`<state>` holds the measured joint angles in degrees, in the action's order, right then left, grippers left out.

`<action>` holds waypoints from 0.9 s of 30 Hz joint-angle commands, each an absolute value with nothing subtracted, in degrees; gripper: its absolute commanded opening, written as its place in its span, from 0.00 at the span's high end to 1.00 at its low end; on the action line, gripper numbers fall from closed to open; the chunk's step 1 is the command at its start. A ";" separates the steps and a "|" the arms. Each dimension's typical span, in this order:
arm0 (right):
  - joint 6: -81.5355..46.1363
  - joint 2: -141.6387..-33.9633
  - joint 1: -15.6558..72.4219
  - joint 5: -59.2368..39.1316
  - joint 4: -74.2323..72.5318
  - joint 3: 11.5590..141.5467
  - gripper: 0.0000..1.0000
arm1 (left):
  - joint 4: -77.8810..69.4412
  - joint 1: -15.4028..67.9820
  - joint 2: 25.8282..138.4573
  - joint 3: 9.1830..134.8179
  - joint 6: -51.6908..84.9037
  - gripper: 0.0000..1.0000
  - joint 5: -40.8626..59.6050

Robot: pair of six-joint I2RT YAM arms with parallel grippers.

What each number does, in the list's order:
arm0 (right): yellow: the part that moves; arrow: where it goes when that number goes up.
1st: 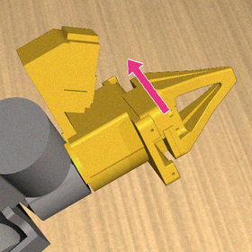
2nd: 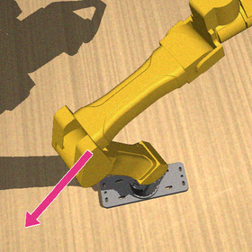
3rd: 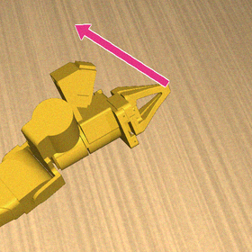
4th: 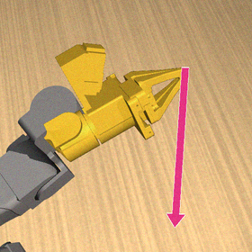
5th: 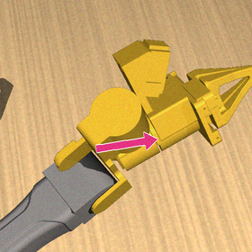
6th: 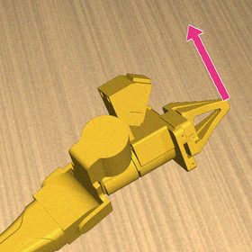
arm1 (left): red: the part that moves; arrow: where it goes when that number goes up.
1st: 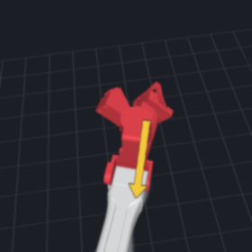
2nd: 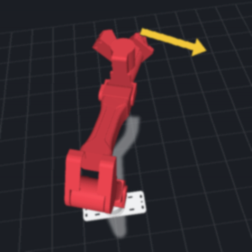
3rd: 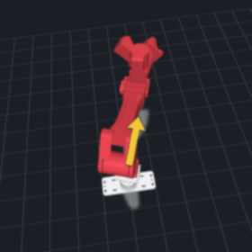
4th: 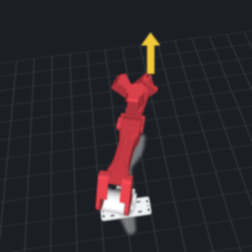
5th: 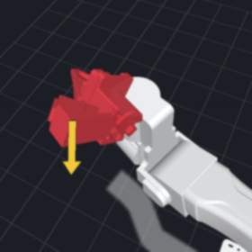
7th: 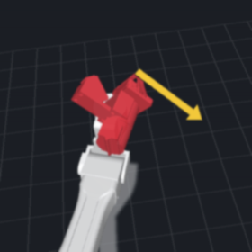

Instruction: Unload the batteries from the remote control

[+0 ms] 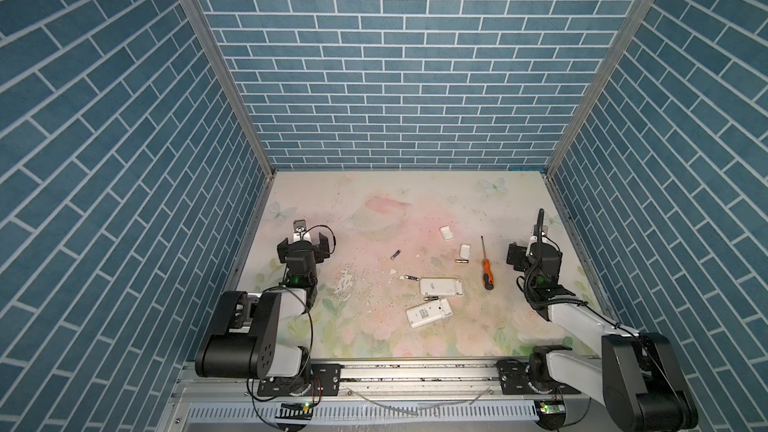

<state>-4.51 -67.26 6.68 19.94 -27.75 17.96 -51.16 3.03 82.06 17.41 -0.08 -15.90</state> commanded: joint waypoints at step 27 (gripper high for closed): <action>-4.14 -88.33 -3.93 0.42 -50.52 22.07 0.01 | -54.06 2.55 87.37 19.68 -1.15 0.00 -14.64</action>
